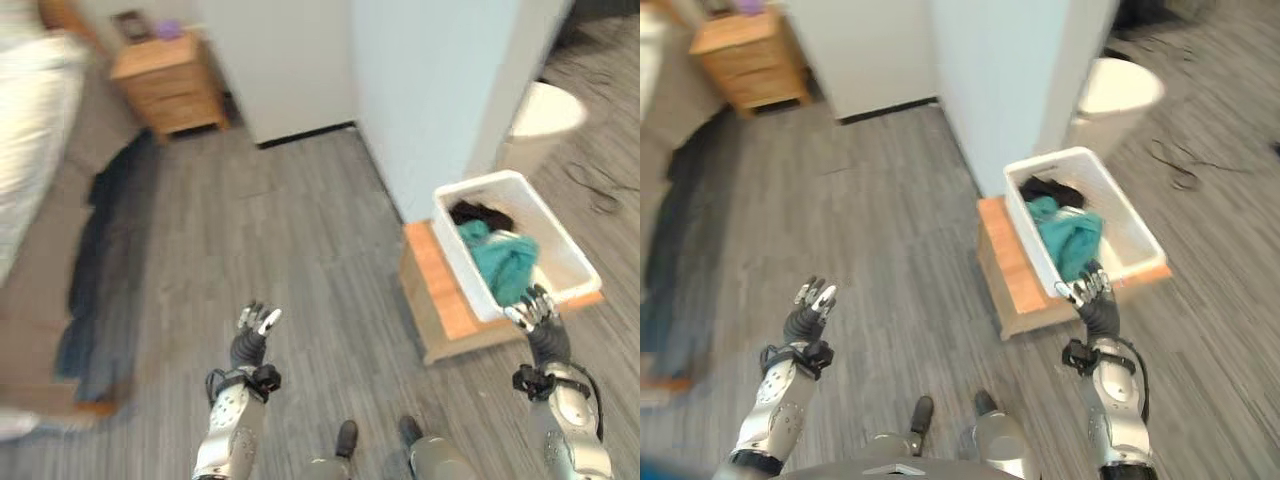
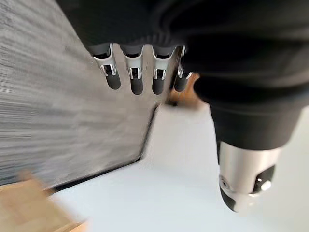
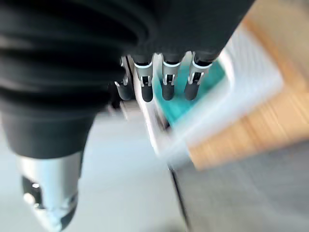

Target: Pick up bed clothes into laundry basket.

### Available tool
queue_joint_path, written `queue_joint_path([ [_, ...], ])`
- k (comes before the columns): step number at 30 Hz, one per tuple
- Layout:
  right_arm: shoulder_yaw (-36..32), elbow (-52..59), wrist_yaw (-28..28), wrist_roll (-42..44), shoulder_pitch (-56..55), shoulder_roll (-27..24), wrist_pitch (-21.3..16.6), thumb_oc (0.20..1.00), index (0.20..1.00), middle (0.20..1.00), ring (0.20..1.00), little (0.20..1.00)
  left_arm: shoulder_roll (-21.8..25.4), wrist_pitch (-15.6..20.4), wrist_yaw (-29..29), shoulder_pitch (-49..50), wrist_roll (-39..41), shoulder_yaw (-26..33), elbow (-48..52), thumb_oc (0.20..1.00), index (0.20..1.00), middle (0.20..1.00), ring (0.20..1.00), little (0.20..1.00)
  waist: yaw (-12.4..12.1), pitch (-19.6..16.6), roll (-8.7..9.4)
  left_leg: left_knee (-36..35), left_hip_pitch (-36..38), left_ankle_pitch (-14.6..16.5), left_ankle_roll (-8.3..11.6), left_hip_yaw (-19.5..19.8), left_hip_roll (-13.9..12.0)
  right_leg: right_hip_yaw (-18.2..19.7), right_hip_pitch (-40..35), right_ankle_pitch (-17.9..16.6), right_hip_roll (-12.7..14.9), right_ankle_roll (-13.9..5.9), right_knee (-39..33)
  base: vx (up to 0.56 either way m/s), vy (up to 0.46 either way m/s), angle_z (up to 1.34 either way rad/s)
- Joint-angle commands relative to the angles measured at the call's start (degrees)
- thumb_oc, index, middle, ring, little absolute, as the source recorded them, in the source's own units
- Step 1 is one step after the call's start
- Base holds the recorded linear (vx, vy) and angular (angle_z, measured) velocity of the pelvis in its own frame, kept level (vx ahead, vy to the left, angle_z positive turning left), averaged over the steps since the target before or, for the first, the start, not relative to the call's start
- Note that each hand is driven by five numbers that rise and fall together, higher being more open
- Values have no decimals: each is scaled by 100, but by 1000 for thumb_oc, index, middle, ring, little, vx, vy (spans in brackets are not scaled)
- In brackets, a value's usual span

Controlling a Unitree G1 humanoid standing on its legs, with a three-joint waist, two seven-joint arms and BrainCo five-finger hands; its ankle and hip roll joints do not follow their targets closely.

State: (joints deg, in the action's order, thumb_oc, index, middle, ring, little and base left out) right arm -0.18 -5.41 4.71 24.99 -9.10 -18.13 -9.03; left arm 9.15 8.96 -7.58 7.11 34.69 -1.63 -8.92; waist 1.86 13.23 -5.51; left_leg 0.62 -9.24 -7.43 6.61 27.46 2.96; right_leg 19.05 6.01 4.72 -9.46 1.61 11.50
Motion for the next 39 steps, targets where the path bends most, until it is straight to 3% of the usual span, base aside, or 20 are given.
queue_joint_path([
  [1, -94, 232, -202, 34, 192, -292, -214, 1000, 1000, 1000, 1000, 1000, 487, 266, -11, 33, -98, 344, 215, 1000, 1000, 1000, 1000, 1000, -188, -28, 416, 33, -635, -308, -81, -718, -121, -364, -301, 415, 458, -239, -417, -480, -253, 190],
  [2, -169, 276, -202, -80, 248, -502, -144, 1000, 1000, 1000, 1000, 1000, 418, 241, -36, 19, -13, 376, 125, 1000, 1000, 1000, 1000, 1000, -219, 144, 495, 694, -791, 98, -318, -2001, -309, -1077, -93, 300, 717, -234, -355, -493, -230, 191],
  [3, -190, 179, -225, -100, 207, -522, -82, 1000, 1000, 1000, 1000, 1000, 413, 188, 36, 82, -7, 345, 89, 1000, 1000, 1000, 1000, 1000, -228, 130, 558, 1083, -723, 340, -352, -2437, -421, -1516, -30, 248, 889, -254, -397, -612, -287, 194],
  [5, -338, 114, -316, -42, 48, -468, -27, 1000, 1000, 1000, 1000, 1000, 405, 114, 324, 380, -95, 433, 198, 1000, 1000, 1000, 1000, 1000, -218, 121, 676, 2117, -607, 853, -393, -2680, -494, -2066, -27, 77, 1212, -271, -490, -318, -126, 201],
  [6, -337, 115, -317, -42, 45, -467, -26, 1000, 1000, 1000, 1000, 1000, 406, 111, 324, 386, -95, 434, 205, 1000, 1000, 1000, 1000, 1000, -201, 112, 672, 2127, -628, 846, -394, -2663, -491, -2084, -25, 65, 1211, -271, -502, -323, -102, 290],
  [7, -465, 170, -367, 58, -97, -316, -65, 1000, 1000, 1000, 1000, 1000, 454, 103, 329, 586, -203, 649, 260, 1000, 1000, 1000, 1000, 1000, -136, -30, 693, 2440, -73, 899, -440, -3300, -1073, -2735, -63, 25, 1403, -270, -553, -228, -59, 212],
  [9, -434, 205, -330, 186, -158, -128, -92, 1000, 1000, 1000, 1000, 1000, 503, 56, 218, 537, -182, 706, 196, 1000, 1000, 1000, 1000, 1000, 23, -258, 539, 1928, 732, 1019, -248, -4030, -1755, -3423, -108, 206, 1542, -329, -549, -166, 35, 164],
  [11, -461, 243, -367, 239, -345, -33, -41, 1000, 1000, 1000, 1000, 1000, 465, -17, 225, 568, -204, 688, 156, 1000, 1000, 1000, 1000, 1000, 167, -375, 430, 1497, 1040, 1220, -87, -4354, -1817, -3999, -159, 213, 1744, -369, -550, -139, 96, 240],
  [12, -463, 249, -371, 241, -359, -36, -39, 1000, 1000, 1000, 1000, 1000, 461, -21, 222, 580, -206, 683, 163, 1000, 1000, 1000, 1000, 1000, 195, -378, 418, 1496, 1040, 1229, -82, -4321, -1821, -4033, -177, 232, 1744, -374, -540, -235, 191, 299],
  [13, -557, 339, -383, 278, -466, 37, -39, 1000, 1000, 1000, 1000, 1000, 475, -89, 279, 524, -258, 578, 194, 1000, 1000, 1000, 1000, 1000, 312, -469, 348, 1210, 1061, 1382, -39, -4817, -1871, -4578, -156, 153, 2046, -410, -420, -236, 253, 258],
  [14, -599, 377, -379, 311, -552, 74, -65, 1000, 1000, 1000, 1000, 1000, 546, -127, 335, 450, -393, 395, 224, 1000, 1000, 1000, 1000, 1000, 356, -463, 252, 900, 903, 1246, -66, -5091, -1809, -4829, -168, 89, 2208, -470, -291, -280, 393, 292],
  [15, -608, 372, -413, 282, -576, 78, -24, 1000, 1000, 1000, 1000, 1000, 551, -160, 437, 457, -456, 295, 307, 1000, 1000, 1000, 1000, 1000, 321, -424, 203, 660, 829, 1220, -125, -4874, -1596, -4908, -100, -52, 2376, -560, -168, -134, 355, 283],
  [17, -541, 309, -492, 48, -581, 76, 85, 1000, 1000, 1000, 1000, 1000, 610, -217, 510, 551, -637, 264, 431, 1000, 1000, 1000, 1000, 1000, 282, -362, 164, 225, 929, 1247, -345, -4515, -1201, -4982, -6, -245, 2746, -750, 246, -68, 432, 241],
  [18, -525, 340, -517, -23, -530, 141, 155, 1000, 1000, 1000, 1000, 1000, 665, -245, 596, 644, -776, 253, 517, 1000, 1000, 1000, 1000, 1000, 203, -270, 161, 87, 982, 1268, -526, -4339, -957, -4913, -58, -422, 3008, -875, 421, -57, 421, 108],
  [19, -503, 329, -539, -25, -522, 205, 156, 1000, 1000, 1000, 1000, 1000, 723, -248, 590, 670, -883, 252, 494, 1000, 1000, 1000, 1000, 1000, 214, -212, 198, 77, 1002, 1279, -589, -4257, -864, -4731, -56, -486, 3068, -950, 484, -150, 309, 83],
  [20, -422, 342, -547, -8, -400, 259, 150, 1000, 1000, 1000, 1000, 1000, 909, -207, 512, 636, -1069, 243, 334, 1000, 1000, 1000, 1000, 1000, 344, -151, 232, 38, 895, 1158, -665, -3982, -747, -3653, 155, -554, 2649, -955, 361, -64, 216, 100],
  [21, -359, 332, -538, 119, -349, 293, 156, 1000, 1000, 1000, 1000, 1000, 956, -191, 421, 697, -1163, 306, 257, 1000, 1000, 1000, 1000, 1000, 509, -195, 197, -19, 876, 1093, -699, -3576, -660, -2099, 358, -183, 1659, -914, 172, 11, 214, 125],
  [23, -317, 295, -681, 148, -516, 300, 245, 1000, 1000, 1000, 1000, 1000, 878, -166, 358, 857, -1292, 570, 317, 1000, 1000, 1000, 1000, 1000, 292, -252, 342, 25, 843, 1087, -733, -3467, -514, -2401, 106, -284, 1694, -825, -258, 92, 59, 141],
  [25, -357, 234, -679, 27, -565, 221, 332, 1000, 1000, 1000, 1000, 1000, 644, -123, 306, 916, -1022, 674, 391, 1000, 1000, 1000, 1000, 1000, 92, -465, 474, 34, 811, 1048, -696, -3345, -511, -2454, -233, -327, 1652, -840, -726, 23, -102, 39],
  [39, -475, 97, -457, -140, -534, 259, 274, 1000, 1000, 1000, 1000, 1000, 518, -153, 304, 773, -783, 411, 289, 1000, 1000, 1000, 1000, 1000, -10, -762, 597, -111, 1047, 1052, -703, -3293, -483, -2575, -540, -266, 1659, -813, -898, 22, -10, -11],
])
